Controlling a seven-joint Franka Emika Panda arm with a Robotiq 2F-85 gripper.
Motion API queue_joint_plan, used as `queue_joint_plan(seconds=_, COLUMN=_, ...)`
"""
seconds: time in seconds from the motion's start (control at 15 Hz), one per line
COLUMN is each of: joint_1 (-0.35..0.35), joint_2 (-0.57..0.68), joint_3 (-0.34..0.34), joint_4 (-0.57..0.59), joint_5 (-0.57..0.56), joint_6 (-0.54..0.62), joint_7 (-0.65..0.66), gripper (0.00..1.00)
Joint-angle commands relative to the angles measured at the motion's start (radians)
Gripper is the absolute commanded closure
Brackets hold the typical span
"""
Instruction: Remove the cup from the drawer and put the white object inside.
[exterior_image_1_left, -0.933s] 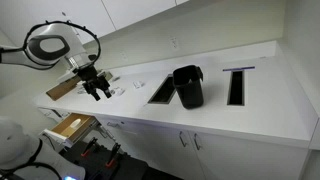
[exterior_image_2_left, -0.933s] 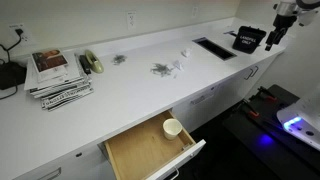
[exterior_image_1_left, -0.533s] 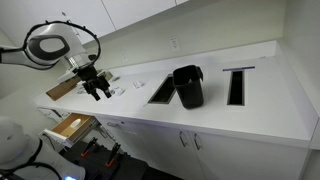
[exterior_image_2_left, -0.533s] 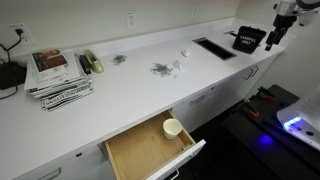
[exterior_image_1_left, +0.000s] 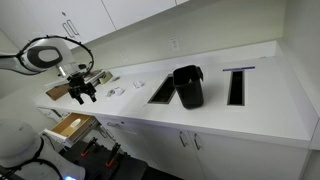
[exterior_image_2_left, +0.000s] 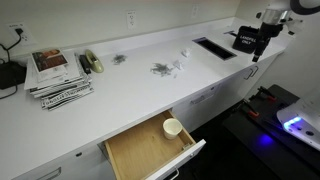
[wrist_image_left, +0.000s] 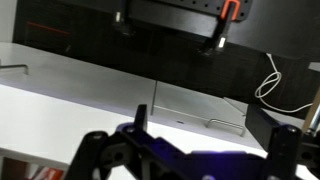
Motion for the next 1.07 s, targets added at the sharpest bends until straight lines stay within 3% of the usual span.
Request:
queue_joint_plan(seconds=0.0, joint_1=0.156, joint_2=0.049, joint_3=0.119, joint_4=-0.001, joint_5=0.149, joint_6=0.091, joint_7=0.071, gripper=0.00)
queue_joint_plan(seconds=0.27, joint_1=0.304, joint_2=0.202, joint_3=0.264, joint_4=0.056, joint_5=0.285, joint_6=0.259, joint_7=0.136, gripper=0.00)
queue_joint_plan(seconds=0.47, joint_1=0.357, joint_2=0.298, joint_3=0.347, joint_4=0.102, joint_5=0.294, joint_6=0.334, joint_7=0.168, gripper=0.00)
queue_joint_plan(seconds=0.53, joint_1=0.348, joint_2=0.218, joint_3=0.314, joint_4=0.049, joint_5=0.293, joint_6=0.310, joint_7=0.141, gripper=0.00)
queue_joint_plan(seconds=0.67, joint_1=0.361, joint_2=0.271, joint_3=0.347, joint_4=0.078, joint_5=0.294, joint_6=0.324, joint_7=0.158, gripper=0.00)
queue_joint_plan(seconds=0.93, joint_1=0.358, joint_2=0.294, joint_3=0.346, joint_4=0.095, joint_5=0.295, joint_6=0.324, joint_7=0.157, gripper=0.00)
queue_joint_plan(seconds=1.0, joint_1=0.375, joint_2=0.333, joint_3=0.339, joint_4=0.102, joint_5=0.357, joint_6=0.398, joint_7=0.140, gripper=0.00)
